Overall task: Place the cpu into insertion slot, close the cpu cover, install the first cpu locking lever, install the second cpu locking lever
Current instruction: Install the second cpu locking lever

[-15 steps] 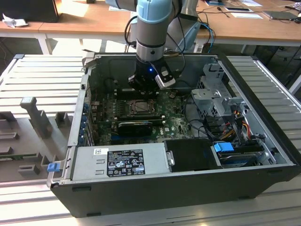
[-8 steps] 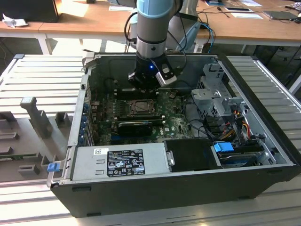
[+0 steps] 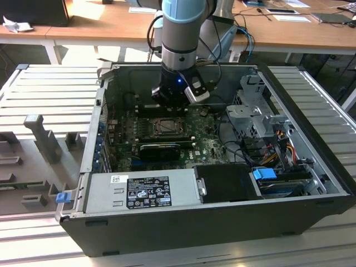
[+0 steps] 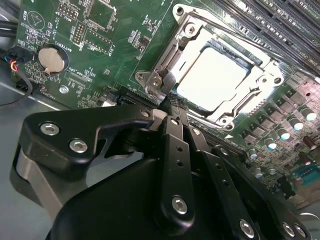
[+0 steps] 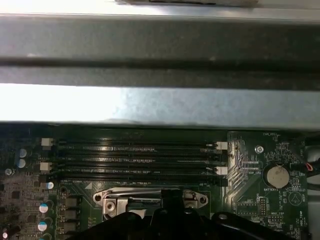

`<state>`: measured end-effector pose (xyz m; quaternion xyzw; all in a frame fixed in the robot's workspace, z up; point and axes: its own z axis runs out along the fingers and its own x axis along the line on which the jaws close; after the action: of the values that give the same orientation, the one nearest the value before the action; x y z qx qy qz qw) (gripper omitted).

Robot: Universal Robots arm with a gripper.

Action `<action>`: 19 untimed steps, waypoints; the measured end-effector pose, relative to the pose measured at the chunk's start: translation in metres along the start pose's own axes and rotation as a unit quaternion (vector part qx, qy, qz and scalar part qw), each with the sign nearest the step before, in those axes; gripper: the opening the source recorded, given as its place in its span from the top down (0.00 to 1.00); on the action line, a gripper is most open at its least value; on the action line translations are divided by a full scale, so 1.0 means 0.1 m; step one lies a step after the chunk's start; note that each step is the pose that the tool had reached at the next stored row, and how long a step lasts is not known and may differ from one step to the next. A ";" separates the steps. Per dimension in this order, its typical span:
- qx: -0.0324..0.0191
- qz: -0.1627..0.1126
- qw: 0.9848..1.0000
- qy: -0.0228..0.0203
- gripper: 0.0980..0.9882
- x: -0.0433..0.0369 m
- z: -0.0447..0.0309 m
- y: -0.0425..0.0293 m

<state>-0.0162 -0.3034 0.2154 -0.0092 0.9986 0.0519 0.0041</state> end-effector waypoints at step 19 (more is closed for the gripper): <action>0.001 0.001 1.000 0.000 0.99 -0.001 -0.220 -0.034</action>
<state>-0.0162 -0.3091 0.2370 -0.0079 0.9987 0.0505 0.0041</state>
